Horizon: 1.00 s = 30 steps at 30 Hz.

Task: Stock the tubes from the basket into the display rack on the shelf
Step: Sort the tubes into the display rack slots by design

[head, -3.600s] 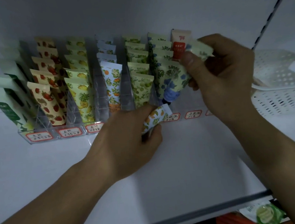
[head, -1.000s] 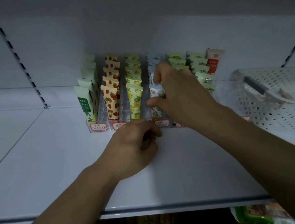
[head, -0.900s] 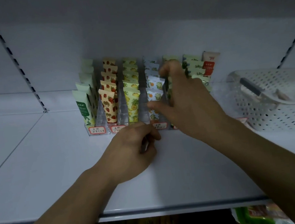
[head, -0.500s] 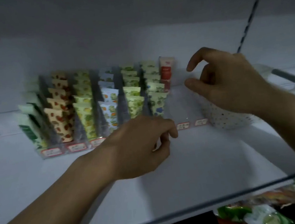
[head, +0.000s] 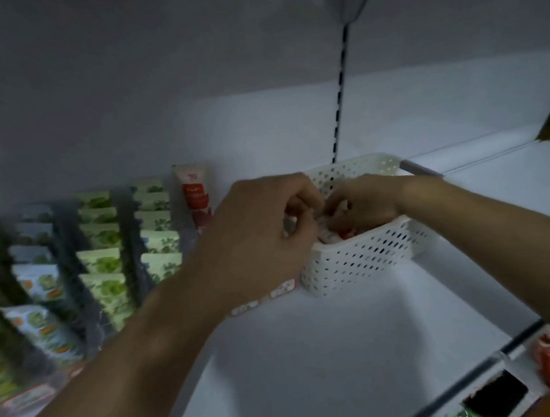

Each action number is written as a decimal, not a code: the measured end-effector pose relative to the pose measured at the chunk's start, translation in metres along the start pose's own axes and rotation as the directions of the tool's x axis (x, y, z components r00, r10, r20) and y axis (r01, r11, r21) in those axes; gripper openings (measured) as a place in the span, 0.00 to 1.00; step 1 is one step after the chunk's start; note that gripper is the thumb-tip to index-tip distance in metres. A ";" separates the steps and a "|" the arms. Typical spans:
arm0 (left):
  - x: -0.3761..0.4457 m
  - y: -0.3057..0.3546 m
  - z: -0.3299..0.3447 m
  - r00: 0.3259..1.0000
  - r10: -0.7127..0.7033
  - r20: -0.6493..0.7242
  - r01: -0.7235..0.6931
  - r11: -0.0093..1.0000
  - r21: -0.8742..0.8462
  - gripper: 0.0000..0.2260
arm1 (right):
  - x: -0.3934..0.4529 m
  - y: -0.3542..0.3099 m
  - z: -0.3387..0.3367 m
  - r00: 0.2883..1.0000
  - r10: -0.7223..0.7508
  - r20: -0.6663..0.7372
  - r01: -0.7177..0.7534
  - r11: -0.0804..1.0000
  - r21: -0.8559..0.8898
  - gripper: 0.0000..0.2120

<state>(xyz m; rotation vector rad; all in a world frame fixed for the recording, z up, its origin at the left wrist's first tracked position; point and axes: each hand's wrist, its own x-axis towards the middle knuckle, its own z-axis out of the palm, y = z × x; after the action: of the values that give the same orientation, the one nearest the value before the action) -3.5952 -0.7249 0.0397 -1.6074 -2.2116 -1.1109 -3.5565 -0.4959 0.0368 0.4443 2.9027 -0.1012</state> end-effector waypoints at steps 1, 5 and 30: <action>0.010 0.000 0.005 0.999 -0.026 -0.020 0.025 0.999 -0.027 0.07 | 0.001 0.001 0.001 1.000 -0.003 0.007 0.003 1.000 0.013 0.13; 0.044 -0.004 0.031 0.991 -0.134 -0.014 0.131 0.984 -0.121 0.08 | 0.006 0.005 0.004 0.999 0.017 -0.048 -0.012 0.994 0.107 0.08; 0.057 -0.013 0.057 0.957 -0.266 -0.116 0.243 0.953 -0.180 0.06 | -0.001 0.006 0.004 0.993 0.121 0.013 -0.121 0.992 -0.029 0.13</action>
<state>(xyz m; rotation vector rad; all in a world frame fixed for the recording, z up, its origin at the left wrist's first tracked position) -3.6135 -0.6469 0.0251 -1.2763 -2.3352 -1.4616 -3.5529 -0.4907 0.0327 0.6105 2.8507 -0.0449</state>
